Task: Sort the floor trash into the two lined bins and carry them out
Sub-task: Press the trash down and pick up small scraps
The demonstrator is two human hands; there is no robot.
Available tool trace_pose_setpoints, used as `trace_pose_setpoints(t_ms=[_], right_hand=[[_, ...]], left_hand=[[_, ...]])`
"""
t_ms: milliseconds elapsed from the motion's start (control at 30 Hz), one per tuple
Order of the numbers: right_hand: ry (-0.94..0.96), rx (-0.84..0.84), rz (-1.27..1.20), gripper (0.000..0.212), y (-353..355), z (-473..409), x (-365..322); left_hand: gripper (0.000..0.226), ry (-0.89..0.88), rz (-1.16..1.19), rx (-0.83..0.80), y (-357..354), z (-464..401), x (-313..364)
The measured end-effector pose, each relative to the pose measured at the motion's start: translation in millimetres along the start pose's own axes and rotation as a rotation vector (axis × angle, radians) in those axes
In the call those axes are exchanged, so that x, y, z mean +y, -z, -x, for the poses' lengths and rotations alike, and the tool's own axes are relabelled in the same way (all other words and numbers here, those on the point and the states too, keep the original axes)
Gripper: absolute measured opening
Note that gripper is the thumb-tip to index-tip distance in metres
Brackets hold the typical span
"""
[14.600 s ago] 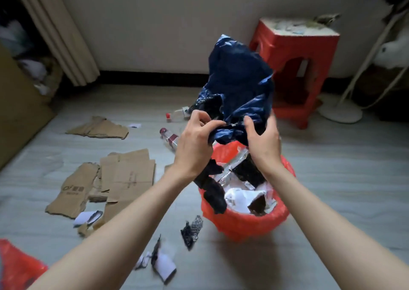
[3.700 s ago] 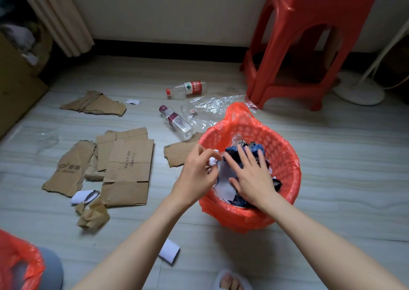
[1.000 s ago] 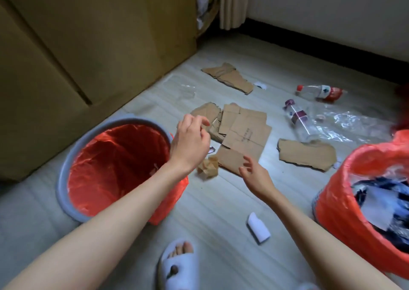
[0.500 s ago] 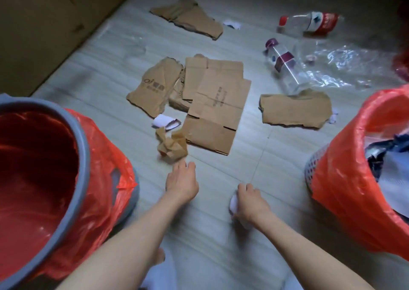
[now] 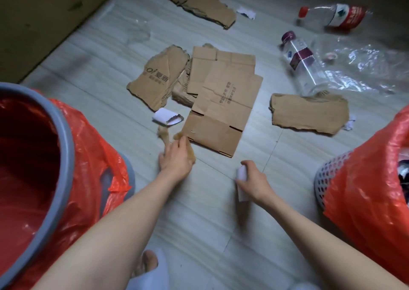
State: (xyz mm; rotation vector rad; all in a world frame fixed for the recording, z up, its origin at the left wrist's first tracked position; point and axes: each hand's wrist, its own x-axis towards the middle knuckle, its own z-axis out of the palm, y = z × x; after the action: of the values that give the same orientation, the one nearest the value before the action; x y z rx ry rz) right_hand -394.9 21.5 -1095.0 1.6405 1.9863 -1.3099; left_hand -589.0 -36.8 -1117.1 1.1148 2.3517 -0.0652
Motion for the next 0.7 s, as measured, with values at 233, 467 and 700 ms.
trace_pose_setpoints(t_ms=[233,467,700], right_hand=[[-0.059,0.061,-0.189,0.059,2,6,-2],[-0.098,0.199,-0.476,0.035,14,-5,-12],[-0.129,0.249,-0.648,0.017,27,-43,-25]], left_hand=[[0.042,-0.042,0.110,0.051,-19,36,-9],[0.018,0.082,0.742,0.283,20,-2,19],[0.023,0.111,0.566,0.140,17,-62,21]])
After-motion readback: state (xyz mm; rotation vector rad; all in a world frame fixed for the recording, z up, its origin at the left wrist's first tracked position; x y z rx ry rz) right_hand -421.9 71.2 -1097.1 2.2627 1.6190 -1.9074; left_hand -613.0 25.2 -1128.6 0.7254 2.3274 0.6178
